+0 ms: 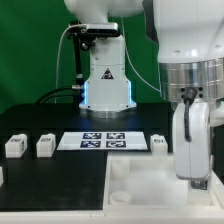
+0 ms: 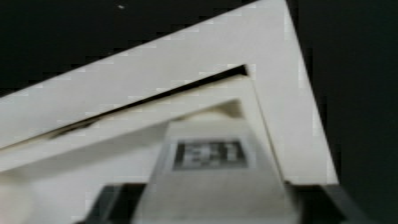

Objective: Assemble one leg

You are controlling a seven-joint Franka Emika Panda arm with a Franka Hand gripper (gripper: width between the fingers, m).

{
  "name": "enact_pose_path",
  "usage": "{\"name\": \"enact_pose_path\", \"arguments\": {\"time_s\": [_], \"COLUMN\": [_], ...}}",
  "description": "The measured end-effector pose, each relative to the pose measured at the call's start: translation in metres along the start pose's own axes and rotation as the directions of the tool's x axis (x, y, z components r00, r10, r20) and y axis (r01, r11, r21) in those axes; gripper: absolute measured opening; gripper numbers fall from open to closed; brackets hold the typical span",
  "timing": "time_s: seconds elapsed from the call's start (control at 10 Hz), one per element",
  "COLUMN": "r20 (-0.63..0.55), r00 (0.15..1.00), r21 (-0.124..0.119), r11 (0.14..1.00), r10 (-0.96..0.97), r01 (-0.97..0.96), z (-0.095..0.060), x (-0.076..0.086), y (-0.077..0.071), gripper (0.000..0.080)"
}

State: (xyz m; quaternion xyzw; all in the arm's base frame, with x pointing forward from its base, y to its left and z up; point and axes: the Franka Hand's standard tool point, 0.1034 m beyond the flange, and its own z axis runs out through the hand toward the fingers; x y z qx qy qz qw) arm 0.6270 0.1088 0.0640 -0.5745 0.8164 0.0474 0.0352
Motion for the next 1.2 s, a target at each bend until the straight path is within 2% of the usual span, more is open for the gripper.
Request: {"name": "enact_pose_path", "arguments": {"time_s": [0.1, 0.2, 0.3, 0.4, 0.5, 0.6, 0.8, 0.9, 1.2], "r20": [0.0, 0.0, 0.0, 0.002, 0.011, 0.016, 0.04, 0.032, 0.029], "r00": [1.0, 1.0, 1.0, 1.0, 0.999, 0.999, 0.998, 0.998, 0.998], "r21": [0.0, 0.0, 0.0, 0.002, 0.001, -0.002, 0.016, 0.008, 0.004], "r11": [1.0, 1.0, 1.0, 1.0, 0.999, 0.999, 0.999, 0.999, 0.999], "r10": [0.0, 0.0, 0.0, -0.014, -0.036, -0.037, -0.052, -0.05, -0.052], "r01": [0.0, 0.0, 0.0, 0.014, 0.036, 0.037, 0.051, 0.05, 0.052], "z": [0.0, 0.0, 0.0, 0.0, -0.002, -0.011, -0.035, -0.027, -0.024], "x": [0.0, 0.0, 0.0, 0.0, 0.003, 0.003, -0.008, -0.005, -0.004], "y": [0.0, 0.0, 0.0, 0.001, 0.009, 0.018, 0.02, 0.021, 0.022], "gripper": [0.0454, 0.0577, 0.0635, 0.0635, 0.0647, 0.0647, 0.0649, 0.0649, 0.0649]}}
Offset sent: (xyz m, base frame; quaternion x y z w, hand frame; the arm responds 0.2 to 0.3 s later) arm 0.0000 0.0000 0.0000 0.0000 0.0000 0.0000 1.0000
